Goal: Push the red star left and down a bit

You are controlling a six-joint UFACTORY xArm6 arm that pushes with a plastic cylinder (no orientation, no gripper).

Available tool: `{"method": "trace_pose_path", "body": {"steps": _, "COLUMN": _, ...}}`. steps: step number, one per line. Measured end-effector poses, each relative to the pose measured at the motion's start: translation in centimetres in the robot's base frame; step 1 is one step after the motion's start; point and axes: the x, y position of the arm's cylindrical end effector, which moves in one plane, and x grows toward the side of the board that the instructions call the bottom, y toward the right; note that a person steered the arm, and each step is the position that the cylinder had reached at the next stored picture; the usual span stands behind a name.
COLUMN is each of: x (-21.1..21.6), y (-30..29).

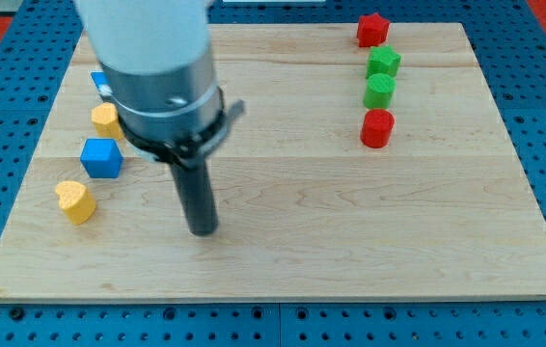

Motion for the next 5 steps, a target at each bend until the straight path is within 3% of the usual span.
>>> {"method": "trace_pose_path", "body": {"steps": 1, "x": -0.6, "y": 7.0}}
{"method": "trace_pose_path", "body": {"steps": 2, "x": -4.5, "y": 15.9}}
{"method": "trace_pose_path", "body": {"steps": 3, "x": -10.9, "y": 23.7}}
{"method": "trace_pose_path", "body": {"steps": 5, "x": -25.6, "y": 27.9}}
